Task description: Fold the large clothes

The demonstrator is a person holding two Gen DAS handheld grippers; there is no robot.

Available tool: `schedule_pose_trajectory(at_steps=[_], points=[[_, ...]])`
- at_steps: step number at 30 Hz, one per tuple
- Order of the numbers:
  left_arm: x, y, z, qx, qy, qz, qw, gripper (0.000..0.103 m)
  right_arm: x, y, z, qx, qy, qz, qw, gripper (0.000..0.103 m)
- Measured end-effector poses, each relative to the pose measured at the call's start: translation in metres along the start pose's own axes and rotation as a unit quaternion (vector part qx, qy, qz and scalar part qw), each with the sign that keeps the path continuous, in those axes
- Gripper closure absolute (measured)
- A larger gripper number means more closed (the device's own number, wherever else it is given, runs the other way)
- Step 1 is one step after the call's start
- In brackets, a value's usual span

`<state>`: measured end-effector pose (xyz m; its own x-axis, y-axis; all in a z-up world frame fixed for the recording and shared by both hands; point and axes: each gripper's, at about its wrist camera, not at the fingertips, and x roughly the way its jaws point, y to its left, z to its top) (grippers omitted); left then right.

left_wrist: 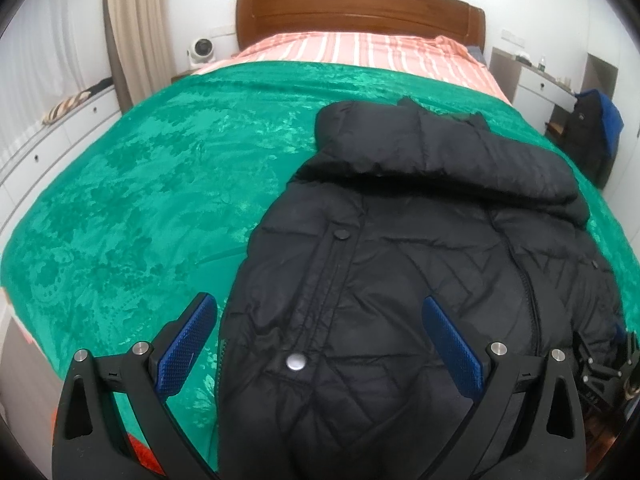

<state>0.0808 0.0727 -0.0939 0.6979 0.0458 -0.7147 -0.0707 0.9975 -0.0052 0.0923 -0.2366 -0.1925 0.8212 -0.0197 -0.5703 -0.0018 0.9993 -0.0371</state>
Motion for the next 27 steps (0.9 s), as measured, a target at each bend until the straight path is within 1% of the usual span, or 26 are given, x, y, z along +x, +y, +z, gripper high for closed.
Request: schedule_pose_trajectory(at_steps=[27], points=[[0.0011,-0.003,-0.0038,0.005,0.006,0.006,1.0,0.0,0.0001,0.0002,-0.0001,0.0,0.0,0.0,1.0,0.0]])
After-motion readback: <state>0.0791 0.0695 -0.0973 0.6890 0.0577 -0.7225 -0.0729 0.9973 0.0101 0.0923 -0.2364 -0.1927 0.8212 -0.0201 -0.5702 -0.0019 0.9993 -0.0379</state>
